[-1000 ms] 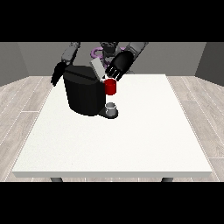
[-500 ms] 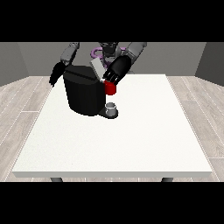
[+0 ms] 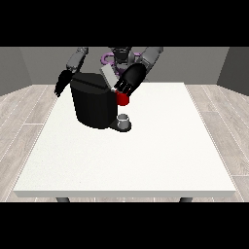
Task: Insert the coffee pod into the coffee machine and close the lid
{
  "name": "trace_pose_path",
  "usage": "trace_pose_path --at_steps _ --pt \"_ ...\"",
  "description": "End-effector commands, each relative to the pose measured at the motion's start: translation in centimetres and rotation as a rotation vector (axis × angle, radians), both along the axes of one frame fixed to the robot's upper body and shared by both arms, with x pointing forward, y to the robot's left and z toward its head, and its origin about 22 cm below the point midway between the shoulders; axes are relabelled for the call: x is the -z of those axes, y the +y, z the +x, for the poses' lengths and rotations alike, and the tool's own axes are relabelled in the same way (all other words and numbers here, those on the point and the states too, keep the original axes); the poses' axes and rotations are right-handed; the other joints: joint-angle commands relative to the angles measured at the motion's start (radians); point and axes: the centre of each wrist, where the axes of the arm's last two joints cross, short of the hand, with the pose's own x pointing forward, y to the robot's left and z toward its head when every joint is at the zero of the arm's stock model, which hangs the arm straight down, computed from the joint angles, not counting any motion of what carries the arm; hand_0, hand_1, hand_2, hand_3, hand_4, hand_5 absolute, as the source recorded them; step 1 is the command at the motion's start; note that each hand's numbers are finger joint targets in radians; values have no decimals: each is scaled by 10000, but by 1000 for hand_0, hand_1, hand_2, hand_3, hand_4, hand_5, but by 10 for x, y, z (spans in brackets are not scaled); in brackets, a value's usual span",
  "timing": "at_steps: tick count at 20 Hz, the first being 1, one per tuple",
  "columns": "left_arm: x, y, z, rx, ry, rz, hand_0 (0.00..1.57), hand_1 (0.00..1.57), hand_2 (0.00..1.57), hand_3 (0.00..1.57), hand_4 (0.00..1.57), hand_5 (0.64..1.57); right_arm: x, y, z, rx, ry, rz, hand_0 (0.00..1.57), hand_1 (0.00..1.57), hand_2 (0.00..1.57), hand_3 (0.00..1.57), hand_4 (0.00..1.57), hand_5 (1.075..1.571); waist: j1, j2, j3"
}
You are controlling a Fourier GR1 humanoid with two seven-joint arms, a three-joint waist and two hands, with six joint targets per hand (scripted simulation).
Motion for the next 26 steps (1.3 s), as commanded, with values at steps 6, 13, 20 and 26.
trace_pose_path --at_steps 6,13,20,26 --pt "-7 -12 2 65 -377 -141 1180 1180 1198 1170 351 1571 -1 13 1 97 -35 -104 0 0 0 0 0 1571 -22 -66 -1" --pt "-1 14 -3 -261 -1088 1545 1210 1210 1220 1093 0 1571 -4 -11 1 183 47 -71 0 0 0 0 0 1571 -35 137 -1" --pt "-13 6 -2 27 -1105 1220 1115 1115 1136 1016 0 1571 -4 -13 5 337 -234 266 0 0 0 0 0 1571 37 313 4" --pt "-20 0 -1 179 -1876 735 1206 1206 1179 956 0 1571 -18 -10 11 247 -204 38 0 0 0 0 144 1571 -67 439 1"
